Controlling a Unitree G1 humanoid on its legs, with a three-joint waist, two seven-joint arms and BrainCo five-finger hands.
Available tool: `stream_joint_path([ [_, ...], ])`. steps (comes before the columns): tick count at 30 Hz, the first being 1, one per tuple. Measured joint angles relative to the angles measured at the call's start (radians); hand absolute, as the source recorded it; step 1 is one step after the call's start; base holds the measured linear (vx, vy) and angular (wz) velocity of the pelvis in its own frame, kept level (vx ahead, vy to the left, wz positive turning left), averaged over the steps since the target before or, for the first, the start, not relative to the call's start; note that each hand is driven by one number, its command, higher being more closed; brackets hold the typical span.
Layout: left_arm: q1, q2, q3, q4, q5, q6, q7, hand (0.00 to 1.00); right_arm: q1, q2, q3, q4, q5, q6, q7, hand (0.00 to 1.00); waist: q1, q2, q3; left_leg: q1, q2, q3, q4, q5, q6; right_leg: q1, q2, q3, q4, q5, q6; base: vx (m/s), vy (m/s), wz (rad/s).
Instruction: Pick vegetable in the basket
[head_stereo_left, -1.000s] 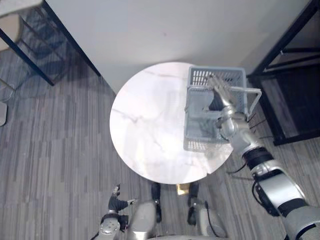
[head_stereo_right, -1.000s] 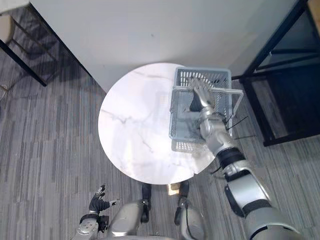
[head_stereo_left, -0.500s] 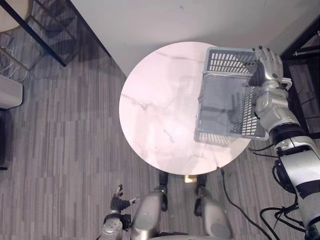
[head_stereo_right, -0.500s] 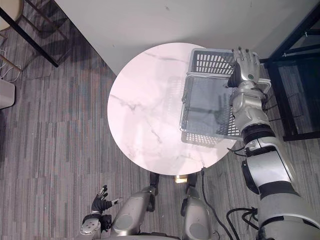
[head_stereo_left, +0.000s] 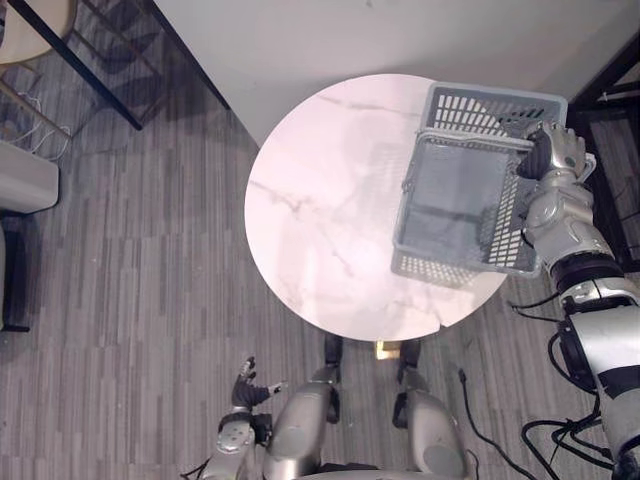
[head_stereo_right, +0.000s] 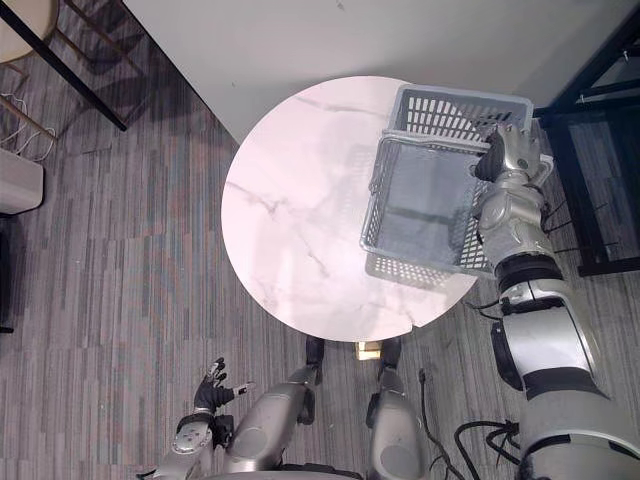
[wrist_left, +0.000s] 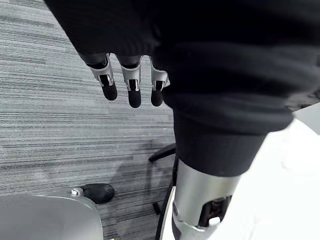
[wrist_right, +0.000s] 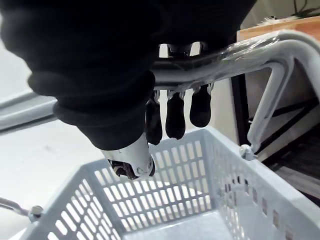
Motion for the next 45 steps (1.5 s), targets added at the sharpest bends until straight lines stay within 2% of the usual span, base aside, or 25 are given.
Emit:
stream_joint_path([
  [5, 0.004, 0.004, 0.022, -0.002, 0.021, 0.021, -0.003, 0.0, 0.248, 0.105, -0.042, -0.25, 0.141, -0.009, 0.014, 1.0, -0.028, -0.055, -0.009, 0.056, 0.018, 0.038, 0.008, -0.029, -0.007, 0.04, 0.013, 0.048, 0.0, 0.005, 0.007, 0.03, -0.003, -0.25],
  [6, 0.012, 0.003, 0.03, -0.002, 0.036, 0.028, -0.009, 0.0, 0.306, 0.137, -0.052, -0.297, 0.209, -0.021, 0.029, 1.0, -0.043, -0.064, -0.016, 0.075, 0.021, 0.041, 0.009, -0.035, -0.01, 0.056, 0.016, 0.053, 0.0, 0.004, 0.007, 0.03, 0.005, -0.21],
  [11, 0.028, 0.007, 0.053, -0.004, 0.067, 0.044, -0.036, 0.0, 0.508, 0.183, -0.101, -0.444, 0.44, -0.06, 0.097, 1.0, -0.062, -0.103, -0.05, 0.132, 0.027, 0.091, 0.009, -0.056, -0.012, 0.088, 0.026, 0.105, 0.0, -0.001, 0.013, 0.01, 0.01, -0.31],
  [13, 0.052, 0.007, 0.077, -0.006, 0.076, 0.054, -0.046, 0.0, 0.626, 0.197, -0.133, -0.495, 0.53, -0.079, 0.139, 1.0, -0.081, -0.121, -0.087, 0.163, 0.025, 0.102, 0.004, -0.062, -0.013, 0.111, 0.027, 0.119, 0.001, -0.015, 0.019, 0.0, 0.014, -0.13],
  [16, 0.089, 0.02, 0.087, -0.018, 0.079, 0.064, -0.047, 0.0, 0.777, 0.206, -0.184, -0.563, 0.628, -0.092, 0.189, 1.0, -0.095, -0.136, -0.146, 0.194, 0.025, 0.133, 0.0, -0.073, -0.012, 0.123, 0.027, 0.15, 0.007, -0.023, 0.019, 0.0, 0.028, -0.29],
  [18, 0.103, 0.03, 0.088, -0.041, 0.081, 0.064, -0.048, 0.0, 0.85, 0.235, -0.23, -0.597, 0.683, -0.096, 0.202, 1.0, -0.1, -0.142, -0.158, 0.21, 0.024, 0.154, 0.001, -0.078, -0.012, 0.123, 0.027, 0.17, 0.019, -0.026, 0.023, -0.01, 0.037, -0.33],
  [22, 0.121, 0.032, 0.119, -0.102, 0.078, 0.064, -0.051, 0.0, 0.949, 0.305, -0.26, -0.675, 0.775, -0.105, 0.231, 1.0, -0.12, -0.16, -0.158, 0.223, 0.02, 0.21, 0.03, -0.1, -0.009, 0.1, 0.028, 0.22, 0.065, -0.033, 0.033, -0.07, 0.042, -0.45],
  [23, 0.121, 0.043, 0.128, -0.136, 0.077, 0.063, -0.049, 0.0, 0.972, 0.344, -0.264, -0.716, 0.783, -0.122, 0.246, 1.0, -0.127, -0.171, -0.154, 0.186, 0.024, 0.227, 0.1, -0.131, -0.005, 0.073, 0.028, 0.237, 0.089, -0.041, 0.04, -0.11, 0.029, -0.44],
  [24, 0.114, 0.051, 0.128, -0.155, 0.077, 0.062, -0.049, 0.0, 0.989, 0.363, -0.268, -0.745, 0.79, -0.132, 0.254, 1.0, -0.128, -0.179, -0.151, 0.152, 0.027, 0.235, 0.156, -0.145, 0.007, 0.053, 0.026, 0.24, 0.1, -0.05, 0.027, -0.14, 0.02, -0.35],
  [25, 0.113, 0.058, 0.129, -0.177, 0.077, 0.062, -0.049, 0.0, 0.999, 0.381, -0.276, -0.767, 0.794, -0.134, 0.261, 1.0, -0.13, -0.185, -0.148, 0.122, 0.035, 0.243, 0.197, -0.154, 0.02, 0.037, 0.023, 0.227, 0.104, -0.07, 0.001, -0.17, -0.015, -0.12],
  [26, 0.11, 0.061, 0.13, -0.189, 0.078, 0.059, -0.047, 0.0, 1.008, 0.399, -0.288, -0.776, 0.794, -0.135, 0.26, 1.0, -0.133, -0.168, -0.147, 0.092, 0.072, 0.256, 0.208, -0.156, 0.035, 0.018, 0.01, 0.151, 0.143, -0.108, -0.023, -0.17, -0.012, -0.07],
  [27, 0.109, 0.062, 0.132, -0.188, 0.079, 0.058, -0.045, 0.0, 1.01, 0.41, -0.291, -0.774, 0.794, -0.135, 0.26, 1.0, -0.129, -0.167, -0.146, 0.084, 0.08, 0.259, 0.211, -0.155, 0.036, -0.015, 0.001, 0.106, 0.257, -0.139, -0.058, -0.15, 0.002, -0.01],
  [28, 0.117, 0.073, 0.139, -0.189, 0.079, 0.06, -0.044, 0.0, 1.027, 0.432, -0.295, -0.774, 0.794, -0.136, 0.259, 1.0, -0.128, -0.174, -0.15, 0.095, 0.084, 0.259, 0.211, -0.151, 0.042, -0.047, -0.027, 0.061, 0.48, -0.205, -0.067, -0.07, 0.014, 0.0],
  [30, 0.145, 0.072, 0.16, -0.215, 0.079, 0.061, -0.043, 0.0, 1.071, 0.456, -0.304, -0.772, 0.794, -0.137, 0.251, 1.0, -0.117, -0.185, -0.157, 0.097, 0.074, 0.25, 0.213, -0.138, 0.045, -0.001, -0.083, 0.047, 0.703, -0.303, -0.025, -0.05, -0.07, 0.13],
  [32, 0.164, 0.072, 0.163, -0.25, 0.079, 0.06, -0.042, 0.0, 1.081, 0.465, -0.322, -0.772, 0.785, -0.142, 0.231, 1.0, -0.112, -0.204, -0.171, 0.04, 0.064, 0.244, 0.248, -0.124, 0.039, 0.072, -0.113, 0.074, 0.683, -0.345, 0.022, -0.11, -0.17, 0.1],
  [33, 0.161, 0.072, 0.163, -0.258, 0.078, 0.06, -0.042, 0.0, 1.078, 0.465, -0.334, -0.771, 0.776, -0.149, 0.221, 1.0, -0.101, -0.203, -0.174, 0.01, 0.065, 0.245, 0.26, -0.115, 0.035, 0.09, -0.106, 0.085, 0.612, -0.374, 0.038, -0.11, -0.146, -0.04],
  [34, 0.155, 0.071, 0.164, -0.275, 0.078, 0.06, -0.041, 0.0, 1.066, 0.461, -0.353, -0.768, 0.766, -0.157, 0.208, 1.0, -0.094, -0.197, -0.171, -0.032, 0.069, 0.246, 0.265, -0.095, 0.032, 0.107, -0.089, 0.084, 0.514, -0.403, 0.023, -0.14, -0.149, -0.08],
  [35, 0.154, 0.052, 0.164, -0.303, 0.075, 0.059, -0.039, 0.0, 1.046, 0.451, -0.367, -0.753, 0.762, -0.167, 0.192, 1.0, -0.093, -0.175, -0.163, -0.076, 0.088, 0.243, 0.262, -0.067, 0.021, 0.119, -0.069, 0.07, 0.4, -0.411, 0.02, -0.24, -0.224, -0.06],
  [36, 0.152, 0.025, 0.153, -0.32, 0.069, 0.059, -0.039, 0.0, 1.02, 0.431, -0.373, -0.73, 0.761, -0.168, 0.173, 1.0, -0.097, -0.126, -0.135, -0.093, 0.127, 0.221, 0.26, -0.042, 0.006, 0.136, -0.025, 0.064, 0.341, -0.374, -0.004, -0.21, -0.186, -0.05],
  [38, 0.163, -0.003, 0.133, -0.338, 0.056, 0.05, -0.036, 0.0, 1.012, 0.425, -0.377, -0.691, 0.753, -0.168, 0.149, 1.0, -0.092, -0.097, -0.125, -0.087, 0.159, 0.194, 0.227, 0.016, -0.032, 0.138, 0.019, 0.058, 0.319, -0.343, -0.04, -0.3, -0.201, -0.01],
  [39, 0.163, -0.005, 0.115, -0.339, 0.052, 0.043, -0.036, 0.0, 1.018, 0.43, -0.38, -0.674, 0.753, -0.168, 0.142, 1.0, -0.092, -0.101, -0.126, -0.078, 0.156, 0.168, 0.171, 0.077, -0.055, 0.116, 0.023, 0.049, 0.32, -0.339, -0.052, -0.35, -0.221, 0.01],
  [40, 0.165, -0.009, 0.113, -0.339, 0.049, 0.041, -0.037, 0.0, 1.018, 0.432, -0.382, -0.669, 0.753, -0.168, 0.139, 1.0, -0.09, -0.102, -0.125, -0.079, 0.158, 0.154, 0.18, 0.074, -0.055, 0.104, 0.026, 0.054, 0.322, -0.336, -0.061, -0.26, -0.166, -0.18],
  [42, 0.185, -0.02, 0.113, -0.36, 0.045, 0.041, -0.037, 0.0, 1.019, 0.442, -0.38, -0.662, 0.746, -0.167, 0.131, 1.0, -0.086, -0.104, -0.124, -0.07, 0.157, 0.132, 0.253, 0.015, -0.07, 0.068, 0.037, 0.105, 0.327, -0.318, -0.071, -0.13, -0.127, -0.66],
  [43, 0.225, -0.027, 0.119, -0.399, 0.038, 0.04, -0.04, 0.0, 1.03, 0.448, -0.376, -0.662, 0.714, -0.162, 0.129, 1.0, -0.076, -0.103, -0.124, -0.042, 0.162, 0.106, 0.305, -0.045, -0.09, 0.047, 0.054, 0.156, 0.336, -0.299, -0.078, -0.08, -0.077, -1.0],
  [45, 0.246, -0.04, 0.124, -0.415, 0.03, 0.039, -0.037, 0.0, 1.045, 0.453, -0.376, -0.663, 0.691, -0.15, 0.125, 1.0, -0.073, -0.105, -0.122, -0.009, 0.174, 0.073, 0.372, -0.119, -0.091, 0.047, 0.077, 0.196, 0.343, -0.288, -0.086, -0.07, -0.021, -0.99],
])
